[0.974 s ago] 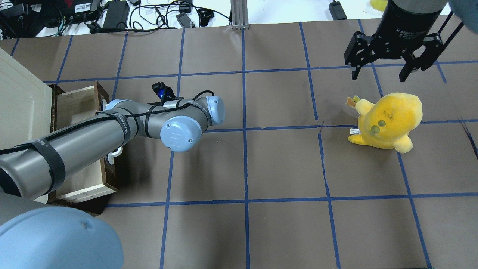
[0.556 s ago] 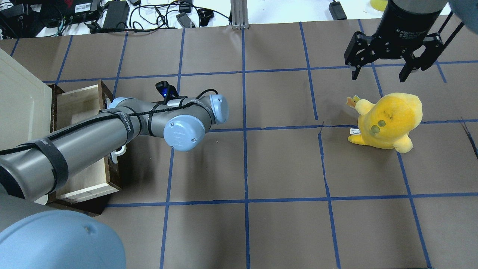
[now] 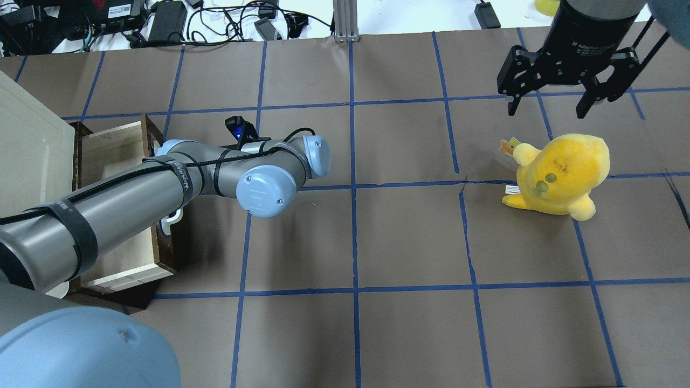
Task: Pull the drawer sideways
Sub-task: 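Keep pulling the drawer open with the left gripper, then open the left gripper and lift it away from the handle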
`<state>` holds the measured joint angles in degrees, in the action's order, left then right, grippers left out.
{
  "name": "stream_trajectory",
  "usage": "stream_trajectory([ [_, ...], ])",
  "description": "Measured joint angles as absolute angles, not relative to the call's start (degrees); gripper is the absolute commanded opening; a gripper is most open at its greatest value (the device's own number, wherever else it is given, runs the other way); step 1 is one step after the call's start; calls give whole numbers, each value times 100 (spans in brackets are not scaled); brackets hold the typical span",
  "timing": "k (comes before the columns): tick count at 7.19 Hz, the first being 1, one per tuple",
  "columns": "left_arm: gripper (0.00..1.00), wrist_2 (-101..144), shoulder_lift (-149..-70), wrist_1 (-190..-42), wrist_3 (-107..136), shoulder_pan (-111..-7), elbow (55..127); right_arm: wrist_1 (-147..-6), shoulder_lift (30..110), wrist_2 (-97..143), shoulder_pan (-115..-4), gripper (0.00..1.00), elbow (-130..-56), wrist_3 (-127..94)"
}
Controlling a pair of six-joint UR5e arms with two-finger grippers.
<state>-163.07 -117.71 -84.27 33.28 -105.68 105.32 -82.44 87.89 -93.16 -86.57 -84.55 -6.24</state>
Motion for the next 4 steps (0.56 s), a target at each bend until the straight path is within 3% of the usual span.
stream_trajectory([
  [4,97,-16221,-11714,-8412,3122,-10530,10494,-8244,8789,-9316,-8656,100,-8455,-624],
])
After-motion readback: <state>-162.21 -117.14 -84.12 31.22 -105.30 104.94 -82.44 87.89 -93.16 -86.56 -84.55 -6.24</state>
